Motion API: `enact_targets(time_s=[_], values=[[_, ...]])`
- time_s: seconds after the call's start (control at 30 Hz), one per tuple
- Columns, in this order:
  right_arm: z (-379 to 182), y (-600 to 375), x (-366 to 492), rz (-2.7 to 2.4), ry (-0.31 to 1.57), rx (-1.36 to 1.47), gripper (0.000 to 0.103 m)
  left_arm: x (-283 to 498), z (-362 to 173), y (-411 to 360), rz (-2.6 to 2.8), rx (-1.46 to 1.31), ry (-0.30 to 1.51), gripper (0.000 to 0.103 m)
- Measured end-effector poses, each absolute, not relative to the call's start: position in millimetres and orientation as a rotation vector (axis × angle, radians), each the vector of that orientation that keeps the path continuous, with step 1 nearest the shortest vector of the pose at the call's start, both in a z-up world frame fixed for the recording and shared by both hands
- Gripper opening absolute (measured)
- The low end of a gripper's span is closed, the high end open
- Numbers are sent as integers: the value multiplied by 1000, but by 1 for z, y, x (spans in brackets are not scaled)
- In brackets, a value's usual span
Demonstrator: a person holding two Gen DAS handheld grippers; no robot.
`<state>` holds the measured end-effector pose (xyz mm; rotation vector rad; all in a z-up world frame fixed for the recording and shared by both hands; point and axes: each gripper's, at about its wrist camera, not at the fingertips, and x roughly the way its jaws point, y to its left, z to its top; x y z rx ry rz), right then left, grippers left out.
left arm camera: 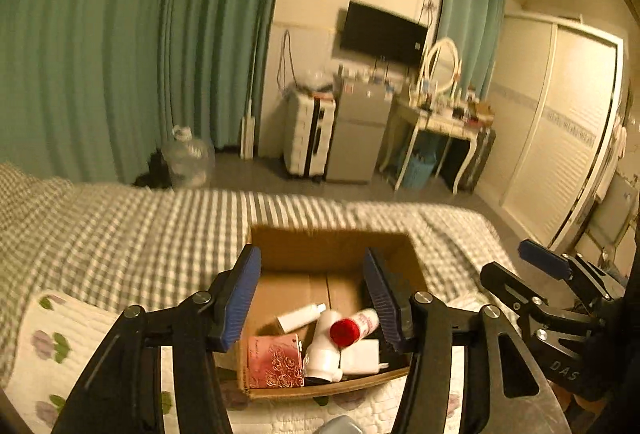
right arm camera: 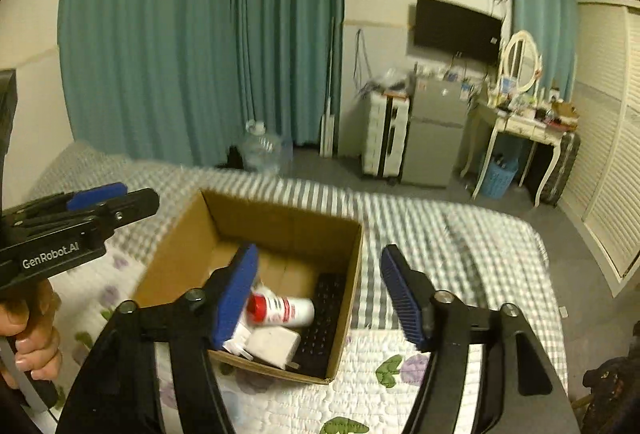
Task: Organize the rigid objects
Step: 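Withdraw both tools from the box toward the blue earbud case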
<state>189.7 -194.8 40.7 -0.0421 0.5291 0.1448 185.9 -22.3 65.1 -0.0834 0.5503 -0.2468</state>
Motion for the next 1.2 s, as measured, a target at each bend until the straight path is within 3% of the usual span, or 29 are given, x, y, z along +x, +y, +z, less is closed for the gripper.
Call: enact_targets(time_s=[0.2,0.47,0.87,1.2], values=[[94,-190,150,163,436,-19,80,146,111,-18,-211,-45,463,58],[143,-187,92,156,305,-17,103,87,144,-10,-170,-21,356,63],[147,-171,17,160,210,-116,103,31,148,-6,-192,-22,332,65],[99,-178,4,118,296,-67,103,33,99,6,-114,-40,394,65]])
